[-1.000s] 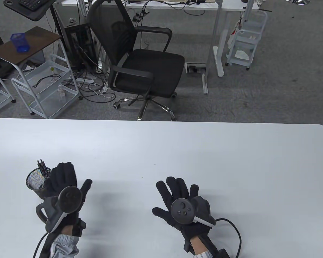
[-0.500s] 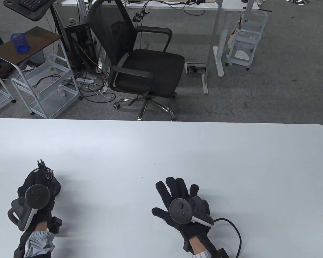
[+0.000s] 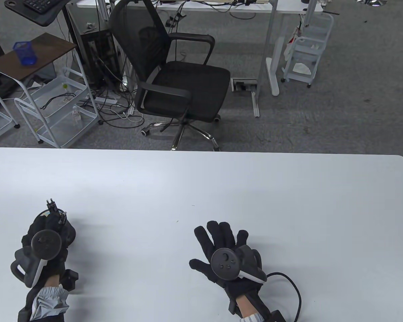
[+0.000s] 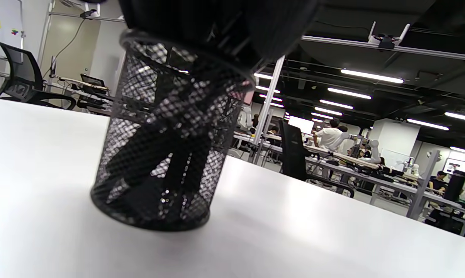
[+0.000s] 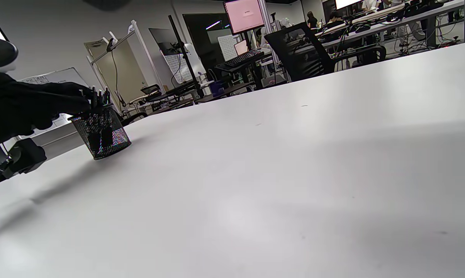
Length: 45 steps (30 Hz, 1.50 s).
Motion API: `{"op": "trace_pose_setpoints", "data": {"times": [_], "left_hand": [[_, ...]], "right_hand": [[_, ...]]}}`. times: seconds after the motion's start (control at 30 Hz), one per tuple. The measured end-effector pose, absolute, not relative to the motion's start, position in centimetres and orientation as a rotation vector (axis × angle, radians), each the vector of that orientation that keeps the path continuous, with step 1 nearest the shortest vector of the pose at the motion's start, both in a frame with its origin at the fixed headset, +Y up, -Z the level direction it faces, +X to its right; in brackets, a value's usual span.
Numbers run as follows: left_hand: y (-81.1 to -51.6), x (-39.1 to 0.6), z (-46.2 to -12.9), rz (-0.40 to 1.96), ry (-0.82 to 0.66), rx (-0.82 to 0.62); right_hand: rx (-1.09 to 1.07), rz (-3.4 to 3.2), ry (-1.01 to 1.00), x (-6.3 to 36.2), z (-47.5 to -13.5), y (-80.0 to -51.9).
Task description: Press to open click pens
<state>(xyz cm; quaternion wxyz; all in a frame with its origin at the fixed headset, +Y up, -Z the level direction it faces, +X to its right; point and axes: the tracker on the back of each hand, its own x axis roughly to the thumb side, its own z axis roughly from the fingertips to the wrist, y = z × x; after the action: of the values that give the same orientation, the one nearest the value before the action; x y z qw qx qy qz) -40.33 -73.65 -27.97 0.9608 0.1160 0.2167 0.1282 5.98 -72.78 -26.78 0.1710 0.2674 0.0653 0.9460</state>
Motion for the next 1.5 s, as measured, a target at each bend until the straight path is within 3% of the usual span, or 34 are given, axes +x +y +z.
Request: {"op": "trace_pose_setpoints", "data": {"times": [0.4, 0.83, 1.13, 1.33, 1.5], "left_hand": [[-73.5, -40.4, -27.8, 0.247, 0.474, 0.278], [-68.3, -36.4, -25.9, 0.262, 0.387, 0.387], [-65.9, -32.3, -24.9, 0.340, 0.268, 0.360], [-64.5, -29.7, -23.9, 0.510, 0.077, 0.314], [-65.3, -28.1, -24.4, 0.885, -0.231, 0.106]], "right_hand": [[0.763, 2.679, 0.173, 6.0, -26.8, -72.7], [0.767, 2.663, 0.156, 6.2, -26.7, -72.6], [0.769, 2.649, 0.139, 6.3, -26.7, -72.4], [0.765, 2.642, 0.124, 6.5, -26.8, -72.3], [0.774, 2.644, 0.123, 6.3, -26.6, -72.2]]}}
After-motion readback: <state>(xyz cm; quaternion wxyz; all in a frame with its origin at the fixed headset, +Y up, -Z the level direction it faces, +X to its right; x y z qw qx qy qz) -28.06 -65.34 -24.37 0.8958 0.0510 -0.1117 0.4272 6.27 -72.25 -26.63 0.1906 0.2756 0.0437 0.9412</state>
